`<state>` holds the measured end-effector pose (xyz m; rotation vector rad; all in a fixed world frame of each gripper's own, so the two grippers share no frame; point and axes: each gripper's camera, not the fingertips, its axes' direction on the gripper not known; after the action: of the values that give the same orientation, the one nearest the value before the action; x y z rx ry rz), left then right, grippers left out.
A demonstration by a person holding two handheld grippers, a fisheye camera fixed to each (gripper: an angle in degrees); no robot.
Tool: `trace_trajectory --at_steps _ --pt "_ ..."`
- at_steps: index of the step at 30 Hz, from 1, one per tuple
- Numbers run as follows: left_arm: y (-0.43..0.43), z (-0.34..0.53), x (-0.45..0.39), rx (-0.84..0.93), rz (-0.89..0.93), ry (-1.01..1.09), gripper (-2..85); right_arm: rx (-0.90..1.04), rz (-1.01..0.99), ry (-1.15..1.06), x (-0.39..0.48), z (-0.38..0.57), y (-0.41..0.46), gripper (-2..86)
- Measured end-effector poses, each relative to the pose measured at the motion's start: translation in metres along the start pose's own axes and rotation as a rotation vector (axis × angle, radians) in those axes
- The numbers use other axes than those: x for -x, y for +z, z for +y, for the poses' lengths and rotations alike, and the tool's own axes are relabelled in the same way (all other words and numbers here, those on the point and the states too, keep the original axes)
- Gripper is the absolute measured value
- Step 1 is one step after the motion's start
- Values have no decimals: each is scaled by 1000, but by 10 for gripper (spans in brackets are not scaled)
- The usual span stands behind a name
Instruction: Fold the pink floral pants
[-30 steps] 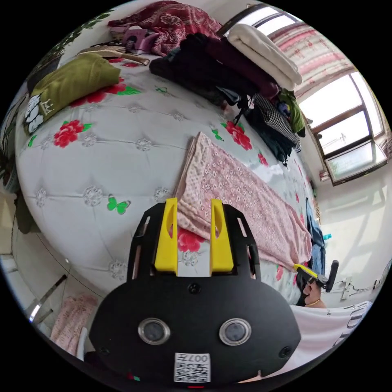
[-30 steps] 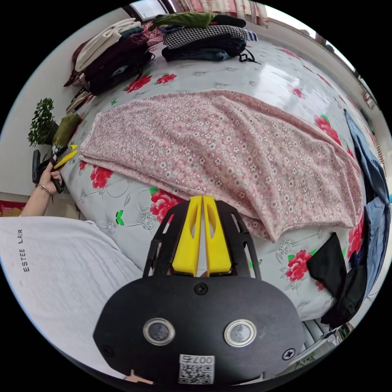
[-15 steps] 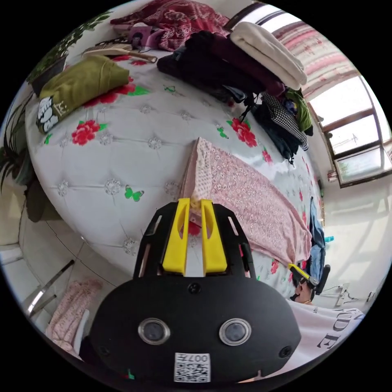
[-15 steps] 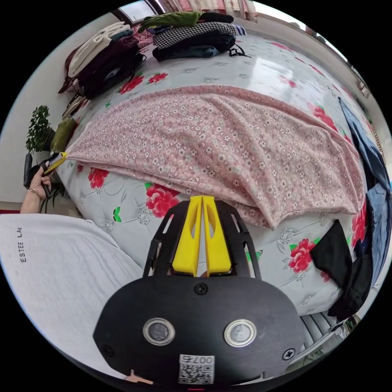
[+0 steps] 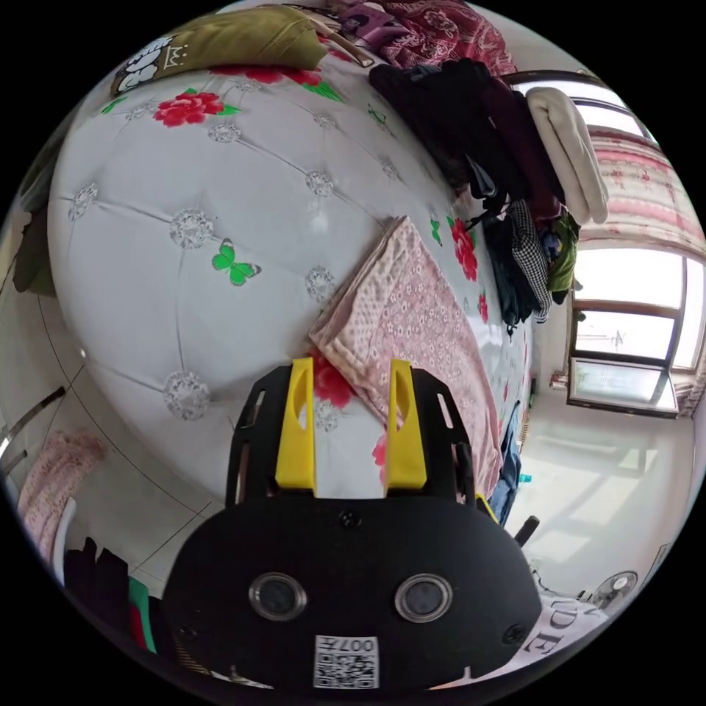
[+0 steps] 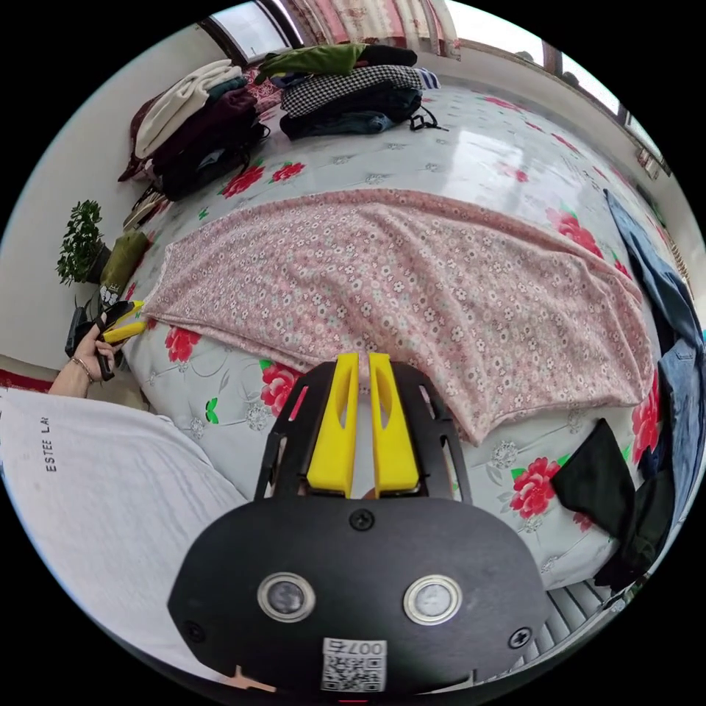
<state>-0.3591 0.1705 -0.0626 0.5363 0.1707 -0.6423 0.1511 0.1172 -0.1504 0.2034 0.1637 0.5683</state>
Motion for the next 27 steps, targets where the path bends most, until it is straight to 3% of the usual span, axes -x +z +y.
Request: trace_trajectory --at_steps 4,8,14,17,21,24,27 --pt "8 -6 10 -79 -26 -53 70 33 7 56 -36 7 8 0" --pt "5 4 16 -136 218 -56 26 -12 -54 144 -73 36 0 -1" --pt "-23 31 -120 -135 291 413 15 -131 -91 249 -135 93 -42 -2" --pt "-4 87 -263 -6 342 853 17 -189 -93 308 -177 125 -68 0" --pt "62 188 -381 160 365 1233 26 -270 -70 423 -250 177 -102 9" --pt "161 273 -423 406 357 1379 52 -340 -101 587 -314 222 -113 23" --pt "252 337 -430 647 178 1442 112 -421 -160 740 -370 264 -114 45"
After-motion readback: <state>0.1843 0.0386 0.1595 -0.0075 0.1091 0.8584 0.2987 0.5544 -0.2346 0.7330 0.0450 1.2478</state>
